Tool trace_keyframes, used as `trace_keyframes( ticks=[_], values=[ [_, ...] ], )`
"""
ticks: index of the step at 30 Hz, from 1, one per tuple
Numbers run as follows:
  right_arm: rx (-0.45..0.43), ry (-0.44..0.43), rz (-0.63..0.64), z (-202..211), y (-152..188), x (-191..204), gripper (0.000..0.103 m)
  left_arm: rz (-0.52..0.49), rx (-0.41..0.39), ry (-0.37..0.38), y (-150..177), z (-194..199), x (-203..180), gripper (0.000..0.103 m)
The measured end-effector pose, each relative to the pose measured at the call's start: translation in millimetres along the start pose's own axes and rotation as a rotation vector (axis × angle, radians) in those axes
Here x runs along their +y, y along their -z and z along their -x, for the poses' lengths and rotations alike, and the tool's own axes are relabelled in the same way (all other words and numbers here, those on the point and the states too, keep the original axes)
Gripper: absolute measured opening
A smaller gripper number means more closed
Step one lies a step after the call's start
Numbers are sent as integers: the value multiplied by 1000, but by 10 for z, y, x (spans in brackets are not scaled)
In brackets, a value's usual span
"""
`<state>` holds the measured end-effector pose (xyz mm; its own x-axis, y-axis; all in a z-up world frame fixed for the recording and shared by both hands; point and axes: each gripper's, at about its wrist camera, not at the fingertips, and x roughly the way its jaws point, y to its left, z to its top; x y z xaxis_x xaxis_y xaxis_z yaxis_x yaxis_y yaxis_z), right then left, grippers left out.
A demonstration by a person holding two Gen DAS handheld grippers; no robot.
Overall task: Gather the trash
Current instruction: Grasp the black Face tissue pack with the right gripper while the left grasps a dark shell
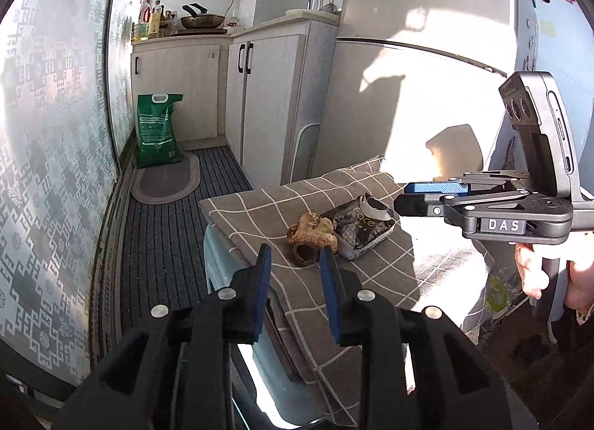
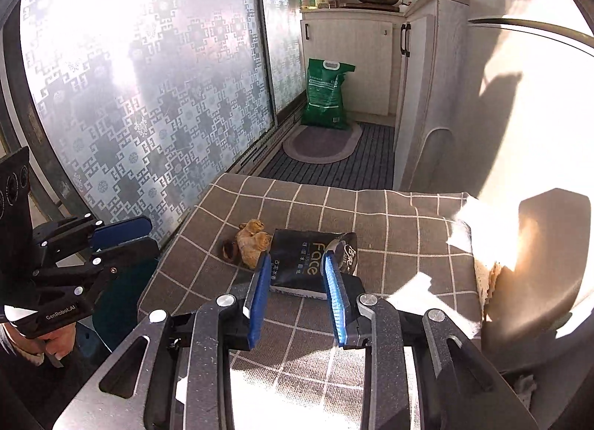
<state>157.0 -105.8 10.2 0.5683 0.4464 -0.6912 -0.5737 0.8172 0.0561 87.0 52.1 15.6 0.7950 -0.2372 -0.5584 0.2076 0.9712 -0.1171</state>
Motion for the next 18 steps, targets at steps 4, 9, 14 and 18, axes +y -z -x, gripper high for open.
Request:
trace_keyframes(
  ticks=[4, 9, 14, 18],
  values=[
    [27, -5, -18, -71, 78, -127, 29, -19, 53, -14, -100, -317, -36, 31],
    [41, -2, -36, -110, 163, -245, 29, -40, 128, -40, -104, -608, -17, 31],
    [41, -3, -53, -107, 201, -322, 29, -47, 146, -34, -100, -701, -26, 34],
    [44, -4, -58, -101, 221, -352, 43, -71, 172, -51, -90, -805, -83, 35]
  ],
)
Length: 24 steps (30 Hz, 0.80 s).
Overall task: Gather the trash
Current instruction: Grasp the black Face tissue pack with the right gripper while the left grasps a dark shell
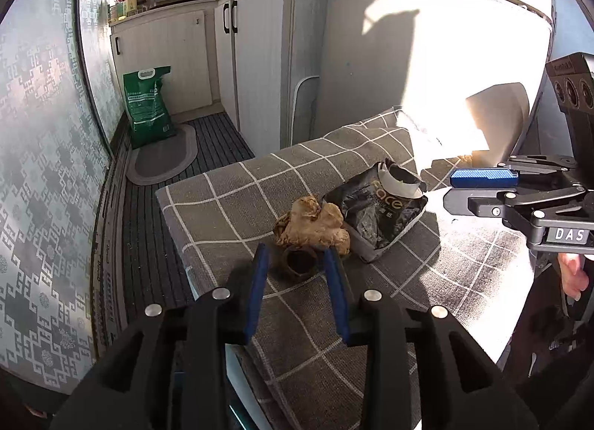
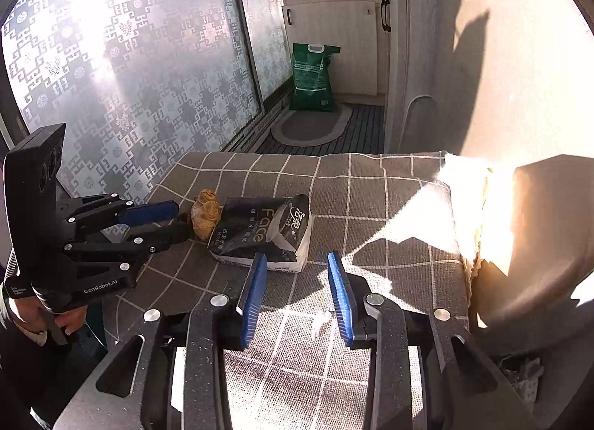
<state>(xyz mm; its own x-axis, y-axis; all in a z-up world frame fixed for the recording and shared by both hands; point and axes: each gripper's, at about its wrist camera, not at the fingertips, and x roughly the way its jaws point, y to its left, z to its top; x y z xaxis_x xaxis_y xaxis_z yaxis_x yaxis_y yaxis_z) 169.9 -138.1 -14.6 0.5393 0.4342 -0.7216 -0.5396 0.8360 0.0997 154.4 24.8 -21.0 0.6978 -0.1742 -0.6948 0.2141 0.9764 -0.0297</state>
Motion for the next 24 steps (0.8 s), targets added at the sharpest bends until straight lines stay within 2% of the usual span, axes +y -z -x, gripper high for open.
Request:
trace_keyframes(
  ticks=[1, 2, 3, 4, 5, 15, 24],
  values=[
    [2, -2, 5, -8, 9, 14, 49, -4, 3, -2, 3, -16, -4, 35],
    [3, 0, 16, -22, 19, 41, 61, -6, 5, -2, -5, -33, 0, 34],
    [4, 7, 31, -39, 27, 80, 70, -3, 6, 1, -7, -44, 7, 28],
    [7, 13, 44, -62, 35, 122, 72, 2, 10, 3, -6, -63, 18, 22],
    [12, 19, 58, -89, 38, 164, 74, 7, 10, 9, 3, -77, 33, 23],
    [53, 84, 121, -370, 42, 473, 78, 62, -38, 56, 74, 86, 79, 22],
    [59, 131, 85, -515, 4, 466, 81, 168, -92, 92, 163, 294, 164, 22]
  ],
)
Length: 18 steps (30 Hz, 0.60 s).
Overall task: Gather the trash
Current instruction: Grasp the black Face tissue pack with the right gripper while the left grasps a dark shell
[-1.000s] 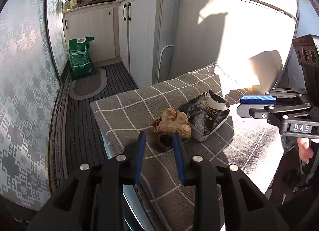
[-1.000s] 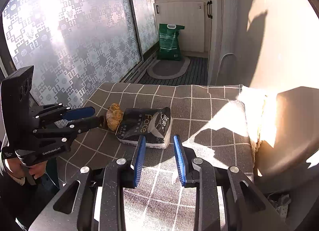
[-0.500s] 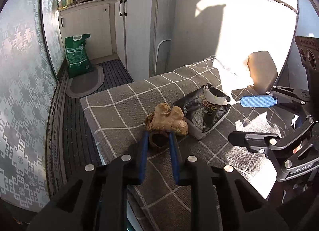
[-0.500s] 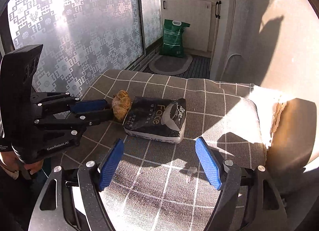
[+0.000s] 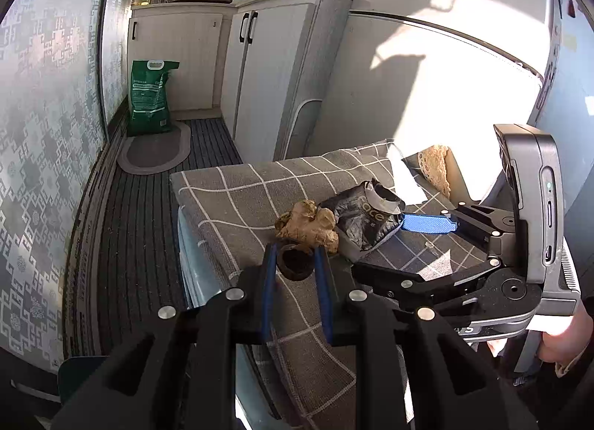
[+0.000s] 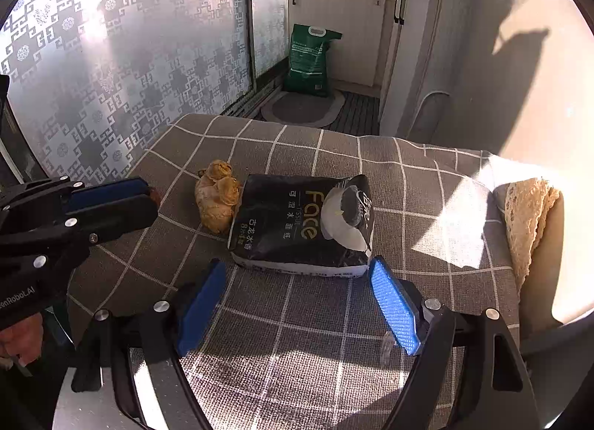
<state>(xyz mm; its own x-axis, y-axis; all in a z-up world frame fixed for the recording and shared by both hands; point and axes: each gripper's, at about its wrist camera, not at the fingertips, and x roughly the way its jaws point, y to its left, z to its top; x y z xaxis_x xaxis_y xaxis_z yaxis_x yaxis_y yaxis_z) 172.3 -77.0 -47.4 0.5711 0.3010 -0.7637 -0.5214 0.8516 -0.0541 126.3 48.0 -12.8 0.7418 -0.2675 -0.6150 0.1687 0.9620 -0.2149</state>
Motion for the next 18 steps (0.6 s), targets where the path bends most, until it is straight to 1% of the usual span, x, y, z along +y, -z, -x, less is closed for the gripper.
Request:
trace_keyframes(
  ticks=[8, 10, 11, 14, 18],
  values=[
    [-7, 69, -9, -104, -124, 32, 81, 18, -45, 21, 43, 167, 2, 22],
    [1, 54, -22, -129, -145, 10, 80, 17, -54, 22, 62, 213, -9, 22],
    [7, 26, -36, -137, -153, -15, 72, 16, -58, 22, 69, 230, -21, 22],
    [13, 20, -42, -85, -165, -45, 70, 8, -67, 16, 102, 293, -28, 23],
    [-16, 29, -26, 150, -197, -16, 70, 11, -83, 9, 138, 396, -33, 23]
  ],
)
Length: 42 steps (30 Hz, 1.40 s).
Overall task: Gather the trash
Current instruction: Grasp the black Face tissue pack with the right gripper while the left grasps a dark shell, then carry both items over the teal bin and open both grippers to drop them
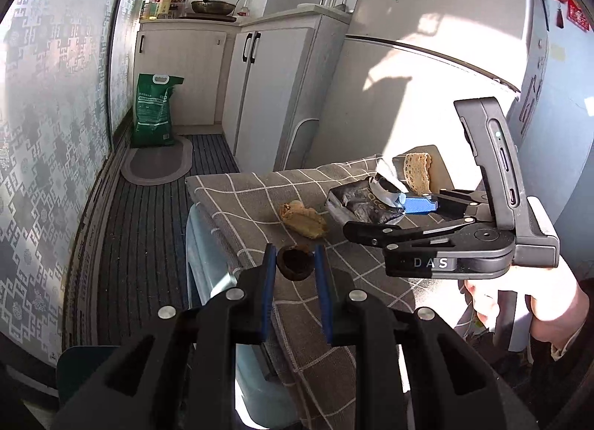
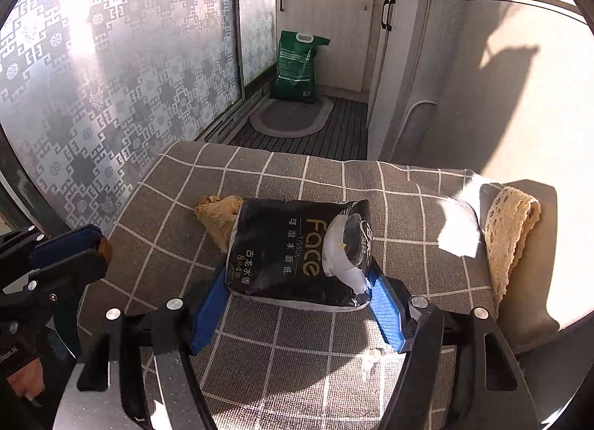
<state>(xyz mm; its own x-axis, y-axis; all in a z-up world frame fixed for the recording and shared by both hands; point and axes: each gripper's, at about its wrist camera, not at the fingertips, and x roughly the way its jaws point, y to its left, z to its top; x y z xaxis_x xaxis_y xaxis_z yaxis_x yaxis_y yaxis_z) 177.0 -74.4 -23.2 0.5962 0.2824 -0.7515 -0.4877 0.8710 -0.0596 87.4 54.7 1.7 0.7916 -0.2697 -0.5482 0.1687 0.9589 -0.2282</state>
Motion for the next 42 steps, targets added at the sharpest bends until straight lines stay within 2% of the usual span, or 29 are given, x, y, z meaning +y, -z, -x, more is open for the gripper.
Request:
trace_keyframes(
  ticks=[9, 20, 27, 32, 39, 42],
  values=[
    [-40, -26, 70, 446, -2, 267, 70, 61, -38, -67, 142, 323, 207, 23],
    [-35, -124, 165, 586, 74, 871, 70, 123, -20, -210, 495, 635, 619, 23],
    [-32, -196, 198, 565, -6, 1251, 70, 165, 35, -307, 768, 689, 1010, 23],
    [-17, -228, 227, 492, -52, 1511, 71, 195, 112, -348, 1031, 602, 1286, 23],
    [31, -289, 238, 306, -49, 1829, 71, 235, 224, -333, 1395, 433, 1513, 23],
    [62, -286, 265, 165, -5, 1958, 71, 233, 268, -326, 1525, 366, 1541, 23]
  ],
)
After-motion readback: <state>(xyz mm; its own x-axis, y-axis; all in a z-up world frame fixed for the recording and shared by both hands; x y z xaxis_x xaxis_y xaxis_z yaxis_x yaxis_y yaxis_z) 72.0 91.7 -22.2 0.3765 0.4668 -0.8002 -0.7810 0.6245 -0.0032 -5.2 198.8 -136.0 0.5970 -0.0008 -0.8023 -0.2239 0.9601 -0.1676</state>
